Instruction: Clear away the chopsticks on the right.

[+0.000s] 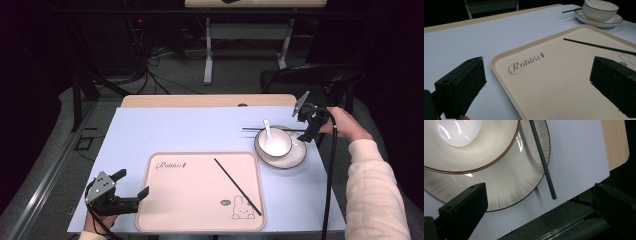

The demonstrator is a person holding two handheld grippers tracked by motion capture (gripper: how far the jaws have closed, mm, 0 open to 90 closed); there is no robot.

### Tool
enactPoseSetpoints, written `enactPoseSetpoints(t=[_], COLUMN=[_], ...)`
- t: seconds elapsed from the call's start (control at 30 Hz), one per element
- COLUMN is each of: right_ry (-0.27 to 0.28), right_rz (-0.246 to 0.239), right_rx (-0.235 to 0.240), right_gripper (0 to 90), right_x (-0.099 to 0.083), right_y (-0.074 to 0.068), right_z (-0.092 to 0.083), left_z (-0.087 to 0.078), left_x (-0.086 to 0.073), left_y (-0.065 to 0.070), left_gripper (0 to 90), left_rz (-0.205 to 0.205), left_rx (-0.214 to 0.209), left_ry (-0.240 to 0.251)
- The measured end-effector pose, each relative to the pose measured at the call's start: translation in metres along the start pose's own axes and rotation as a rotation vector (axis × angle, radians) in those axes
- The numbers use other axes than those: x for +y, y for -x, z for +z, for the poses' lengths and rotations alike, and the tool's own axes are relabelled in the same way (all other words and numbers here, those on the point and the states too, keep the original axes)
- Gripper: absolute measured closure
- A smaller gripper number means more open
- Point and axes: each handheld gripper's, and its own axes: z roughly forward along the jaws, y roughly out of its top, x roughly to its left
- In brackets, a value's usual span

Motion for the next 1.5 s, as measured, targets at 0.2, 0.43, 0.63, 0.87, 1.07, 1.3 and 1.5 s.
enactPoseSetpoints(t=[0.2, 0.43, 0.63, 0.87, 1.07, 1.3, 1.5], right_ry=[-0.016, -0.022, -0.018, -0.036, -0.042, -0.058, -0.072], right_rz=[-0.004, -0.033, -0.069, -0.097, -0.083, -0.08, -0.075], right_rx=[-0.019, -0.066, -0.077, -0.056, -0.041, -0.029, -0.016], right_gripper=[15.1, 37.1, 48.8, 63.2, 67.7, 73.3, 78.3], right_x=[0.005, 0.011, 0.021, 0.028, 0.028, 0.027, 0.027], right_y=[0.004, 0.004, 0.001, 0.0, -0.002, 0.0, -0.002], right_z=[0.016, 0.028, 0.042, 0.053, 0.058, 0.062, 0.065], left_z=[0.0, -0.001, -0.002, -0.002, -0.002, -0.002, -0.002], left_x=[-0.001, -0.001, -0.001, -0.001, -0.001, -0.001, -0.001], left_y=[0.0, 0.0, 0.0, 0.0, 0.0, 0.0, 0.0], left_gripper=[0.1, 0.1, 0.1, 0.1, 0.1, 0.1, 0.1], left_rz=[-0.006, -0.004, -0.002, -0.005, -0.006, -0.007, -0.008], left_rx=[0.003, 0.005, 0.004, 0.004, 0.005, 0.006, 0.004], left_ry=[-0.002, -0.002, 0.0, -0.002, -0.003, -0.001, 0.003])
